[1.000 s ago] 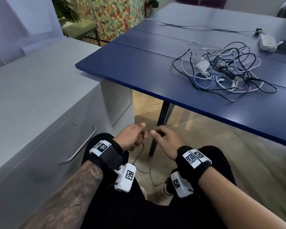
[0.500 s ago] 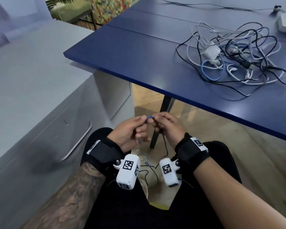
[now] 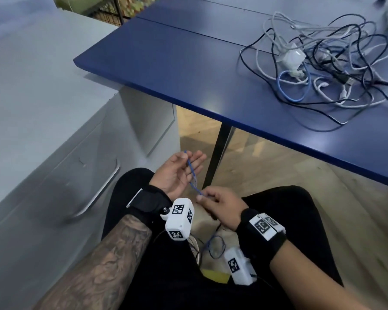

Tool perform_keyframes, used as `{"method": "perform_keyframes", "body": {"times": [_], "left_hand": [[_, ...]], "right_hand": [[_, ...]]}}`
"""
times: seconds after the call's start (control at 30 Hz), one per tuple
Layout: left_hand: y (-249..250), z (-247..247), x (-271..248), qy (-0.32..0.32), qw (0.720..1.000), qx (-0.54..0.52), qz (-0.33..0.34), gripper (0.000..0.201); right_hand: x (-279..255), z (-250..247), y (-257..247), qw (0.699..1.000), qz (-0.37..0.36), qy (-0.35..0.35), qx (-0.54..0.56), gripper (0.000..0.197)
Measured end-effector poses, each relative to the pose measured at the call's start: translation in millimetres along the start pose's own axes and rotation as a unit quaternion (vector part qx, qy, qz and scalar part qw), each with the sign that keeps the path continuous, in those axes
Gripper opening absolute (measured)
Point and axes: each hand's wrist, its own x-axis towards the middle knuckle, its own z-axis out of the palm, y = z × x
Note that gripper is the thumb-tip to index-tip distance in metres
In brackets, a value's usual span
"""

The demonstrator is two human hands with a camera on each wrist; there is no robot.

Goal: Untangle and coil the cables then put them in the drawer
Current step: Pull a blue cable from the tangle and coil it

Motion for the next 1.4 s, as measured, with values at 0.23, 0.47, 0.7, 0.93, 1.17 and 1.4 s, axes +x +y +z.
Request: {"method": "perform_keyframes", "body": {"times": [0.23, 0.47, 0.7, 0.93, 1.17, 1.4], "left_hand": [[-7, -4, 1, 0.028, 0.999, 0.037, 0.002, 0.02], [-37, 21, -14, -0.024, 0.963, 0.27, -0.009, 0.026], [-21, 28, -21, -0.054, 0.952, 0.297, -0.057, 0.031], [4, 23, -17, -0.043, 0.998, 0.033, -0.043, 0.022], [-9, 15, -7, 0.025, 0.999, 0.01, 0.018, 0.019], [-16, 4, 2, 0.078, 0.988, 0.104, 0.079, 0.028]], "right_hand": [[-13, -32, -25, 0.995, -0.035, 0.082, 0.039, 0.019], [-5, -53, -39, 0.988, -0.08, 0.125, -0.036, 0.016], [15, -68, -27, 0.974, -0.1, 0.198, -0.049, 0.005], [14, -33, 3, 0.994, 0.024, 0.093, -0.056, 0.026], [7, -6, -10, 0.992, 0.022, -0.063, -0.106, 0.023], [-3, -18, -28, 0.999, 0.023, -0.023, -0.027, 0.025]]}}
